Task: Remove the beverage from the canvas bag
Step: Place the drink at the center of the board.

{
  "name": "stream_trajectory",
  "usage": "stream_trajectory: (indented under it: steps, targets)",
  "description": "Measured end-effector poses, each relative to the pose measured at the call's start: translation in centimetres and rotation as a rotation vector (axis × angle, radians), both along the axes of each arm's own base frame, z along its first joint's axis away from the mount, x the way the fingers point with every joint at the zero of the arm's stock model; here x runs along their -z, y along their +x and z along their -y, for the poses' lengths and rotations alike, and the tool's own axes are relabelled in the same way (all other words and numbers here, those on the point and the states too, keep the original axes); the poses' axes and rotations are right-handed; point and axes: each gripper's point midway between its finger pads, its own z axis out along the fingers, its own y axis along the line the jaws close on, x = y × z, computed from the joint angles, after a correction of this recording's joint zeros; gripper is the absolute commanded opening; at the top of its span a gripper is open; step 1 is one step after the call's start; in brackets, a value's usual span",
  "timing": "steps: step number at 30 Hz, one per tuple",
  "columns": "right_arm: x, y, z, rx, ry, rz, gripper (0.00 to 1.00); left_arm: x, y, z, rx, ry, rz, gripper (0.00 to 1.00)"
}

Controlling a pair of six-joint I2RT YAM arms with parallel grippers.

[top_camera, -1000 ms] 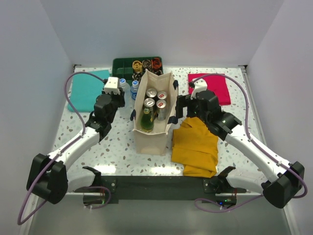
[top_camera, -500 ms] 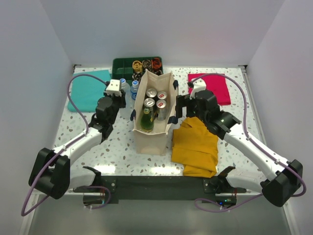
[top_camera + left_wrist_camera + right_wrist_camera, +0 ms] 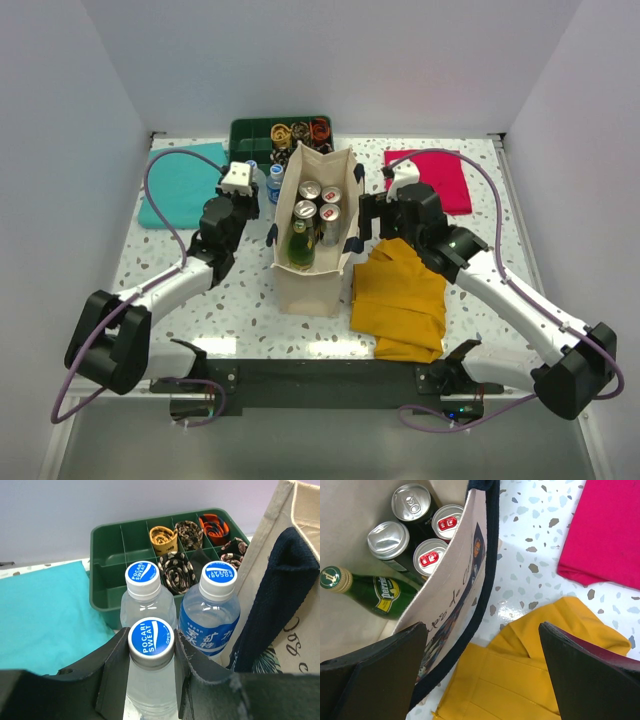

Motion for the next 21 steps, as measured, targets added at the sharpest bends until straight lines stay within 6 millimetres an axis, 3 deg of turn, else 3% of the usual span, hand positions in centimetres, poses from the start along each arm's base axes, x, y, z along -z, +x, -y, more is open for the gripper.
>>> stream_trajectory:
  steps: [21]
  targets:
    - [-0.49,0.35,-0.23,-0.003,-0.001,0.007,0.98,0.48,0.5,-0.05,-0.008,0.009,0.027,0.0]
